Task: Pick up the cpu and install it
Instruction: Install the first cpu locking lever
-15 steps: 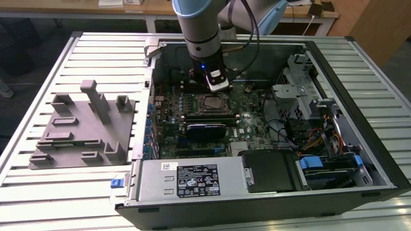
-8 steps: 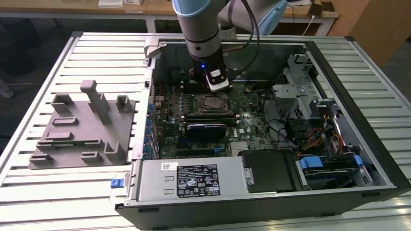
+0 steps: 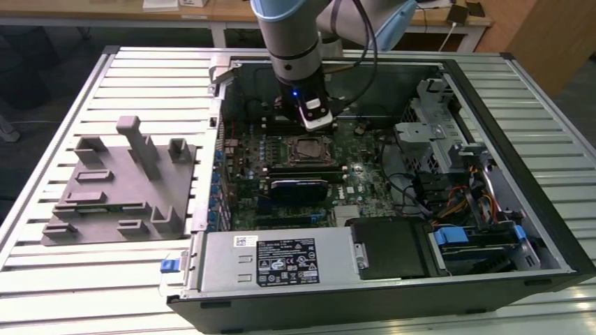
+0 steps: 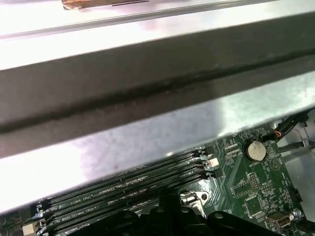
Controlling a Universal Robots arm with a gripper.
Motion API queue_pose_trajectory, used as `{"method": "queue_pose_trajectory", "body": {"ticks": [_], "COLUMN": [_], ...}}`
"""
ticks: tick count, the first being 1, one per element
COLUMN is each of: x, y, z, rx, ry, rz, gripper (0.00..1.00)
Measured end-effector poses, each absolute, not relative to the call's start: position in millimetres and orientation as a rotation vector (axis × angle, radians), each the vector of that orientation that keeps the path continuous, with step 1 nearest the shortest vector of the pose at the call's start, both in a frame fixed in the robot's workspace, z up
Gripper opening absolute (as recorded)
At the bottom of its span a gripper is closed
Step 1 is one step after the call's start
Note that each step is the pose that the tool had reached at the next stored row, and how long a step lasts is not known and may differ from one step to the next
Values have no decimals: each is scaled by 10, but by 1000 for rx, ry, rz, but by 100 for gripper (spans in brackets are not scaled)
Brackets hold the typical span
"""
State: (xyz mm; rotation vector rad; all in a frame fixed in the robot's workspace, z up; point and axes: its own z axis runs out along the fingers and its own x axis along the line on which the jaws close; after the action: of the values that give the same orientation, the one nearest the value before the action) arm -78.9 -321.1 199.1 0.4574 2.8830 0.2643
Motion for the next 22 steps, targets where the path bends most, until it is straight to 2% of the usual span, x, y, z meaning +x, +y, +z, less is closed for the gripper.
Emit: {"method": "queue_pose_trajectory", "body": {"ticks": [22], "x": [-787], "y": [-3148], "z": [1936], "rx": [492], "ry": [2875], "rz": [233], "gripper": [11]}}
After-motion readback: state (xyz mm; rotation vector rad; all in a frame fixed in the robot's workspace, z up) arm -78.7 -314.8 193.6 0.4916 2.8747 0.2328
